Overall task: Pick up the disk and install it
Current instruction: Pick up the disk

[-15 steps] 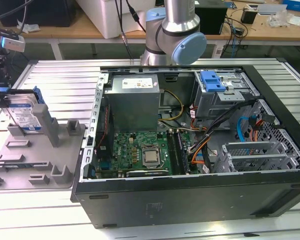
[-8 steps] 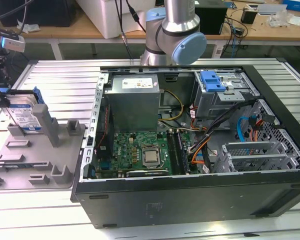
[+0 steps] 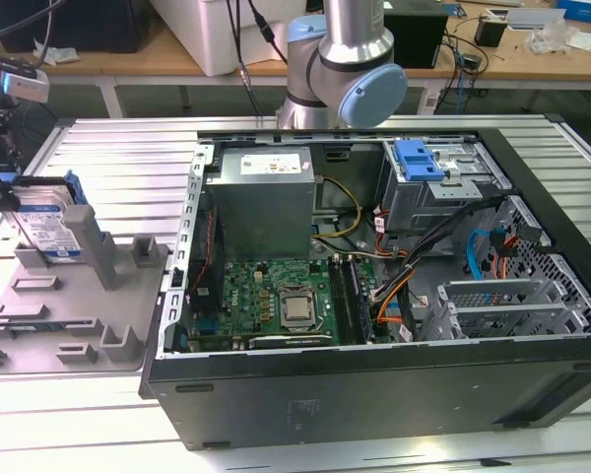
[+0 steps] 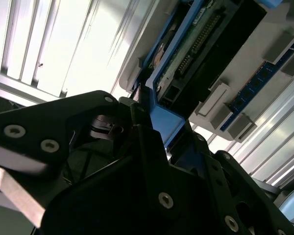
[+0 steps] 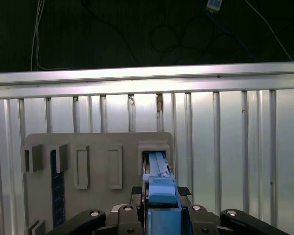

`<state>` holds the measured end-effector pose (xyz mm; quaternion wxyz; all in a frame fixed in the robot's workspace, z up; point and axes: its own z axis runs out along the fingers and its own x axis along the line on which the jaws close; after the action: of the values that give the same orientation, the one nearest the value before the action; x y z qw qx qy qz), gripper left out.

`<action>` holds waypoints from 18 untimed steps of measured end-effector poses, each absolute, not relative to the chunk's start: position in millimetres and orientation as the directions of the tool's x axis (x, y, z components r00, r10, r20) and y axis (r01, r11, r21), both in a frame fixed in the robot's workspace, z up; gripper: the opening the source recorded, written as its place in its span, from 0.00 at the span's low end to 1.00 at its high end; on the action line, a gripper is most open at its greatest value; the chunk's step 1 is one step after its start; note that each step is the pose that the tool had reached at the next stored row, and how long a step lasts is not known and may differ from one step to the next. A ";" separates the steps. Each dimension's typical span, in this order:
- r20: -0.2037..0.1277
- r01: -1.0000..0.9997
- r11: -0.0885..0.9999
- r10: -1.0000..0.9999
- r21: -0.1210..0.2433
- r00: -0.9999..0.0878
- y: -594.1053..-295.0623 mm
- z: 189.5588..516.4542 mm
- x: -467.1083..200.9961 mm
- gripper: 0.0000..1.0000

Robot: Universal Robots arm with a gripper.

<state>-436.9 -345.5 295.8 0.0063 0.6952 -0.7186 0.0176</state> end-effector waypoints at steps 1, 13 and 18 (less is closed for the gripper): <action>0.034 -0.999 0.033 -0.999 -0.017 -0.033 -345.6 296.6 -436.9 0.37; 0.035 -0.999 0.033 -0.999 -0.016 -0.033 -345.5 307.8 -436.9 0.37; 0.036 -0.999 0.033 -0.999 -0.017 -0.033 -345.6 311.8 -436.9 0.37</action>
<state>-436.9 -345.6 311.8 0.0072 0.6952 -0.7185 0.0185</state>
